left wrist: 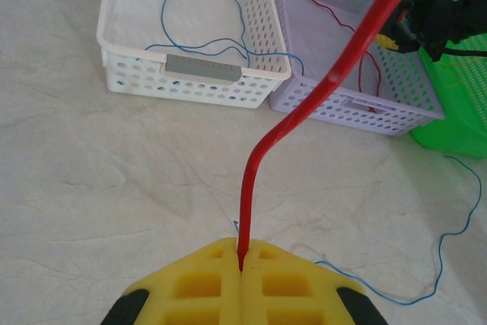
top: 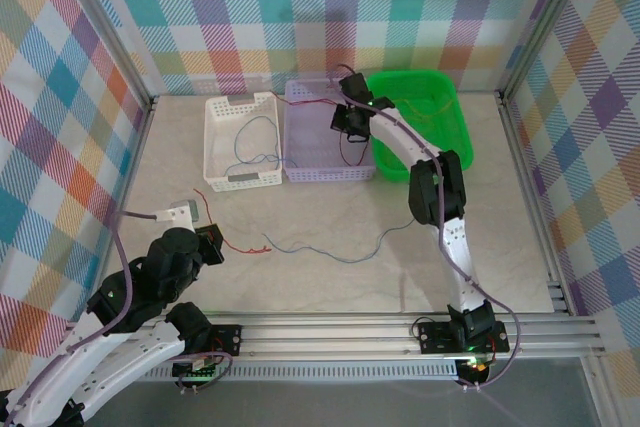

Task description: Untangle the cables

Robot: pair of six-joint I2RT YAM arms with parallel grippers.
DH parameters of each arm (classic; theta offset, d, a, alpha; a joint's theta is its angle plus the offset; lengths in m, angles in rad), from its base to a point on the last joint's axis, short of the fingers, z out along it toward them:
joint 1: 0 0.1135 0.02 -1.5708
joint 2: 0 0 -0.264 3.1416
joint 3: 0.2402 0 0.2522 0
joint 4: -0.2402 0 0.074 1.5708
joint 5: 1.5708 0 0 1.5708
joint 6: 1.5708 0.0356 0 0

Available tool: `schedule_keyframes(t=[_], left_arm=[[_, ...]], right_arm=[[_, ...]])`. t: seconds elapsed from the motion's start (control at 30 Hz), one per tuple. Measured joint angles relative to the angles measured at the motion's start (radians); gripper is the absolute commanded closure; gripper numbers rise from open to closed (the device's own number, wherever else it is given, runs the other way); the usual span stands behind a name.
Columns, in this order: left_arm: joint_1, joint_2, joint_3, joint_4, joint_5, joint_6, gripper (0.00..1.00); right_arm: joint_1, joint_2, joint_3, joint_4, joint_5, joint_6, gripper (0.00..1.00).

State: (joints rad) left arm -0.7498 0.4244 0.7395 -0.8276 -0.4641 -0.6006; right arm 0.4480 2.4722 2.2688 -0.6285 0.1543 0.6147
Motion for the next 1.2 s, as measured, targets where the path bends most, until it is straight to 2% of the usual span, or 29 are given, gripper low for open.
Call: schedule_keyframes(t=[0.33,0.67,1.03,1.2], left_arm=[[0.0,0.0,-0.002,0.0,0.0,-0.005,1.0],[0.0,0.011,-0.011,0.014,0.001,-0.005,1.0],[0.0,0.098,0.033,0.019,0.025,0.026,1.0],[0.0,0.163,0.091,0.039,0.054,0.051,1.0]], right_arm=[[-0.021,0.055,0.034,-0.078,0.065,0.111,1.0],[-0.035,0.178,0.266,-0.186,0.061,0.132,1.0],[-0.027,0.139,0.218,-0.197,0.03,0.095,0.53],[-0.02,-0.021,0.077,-0.153,0.042,0.087,0.44]])
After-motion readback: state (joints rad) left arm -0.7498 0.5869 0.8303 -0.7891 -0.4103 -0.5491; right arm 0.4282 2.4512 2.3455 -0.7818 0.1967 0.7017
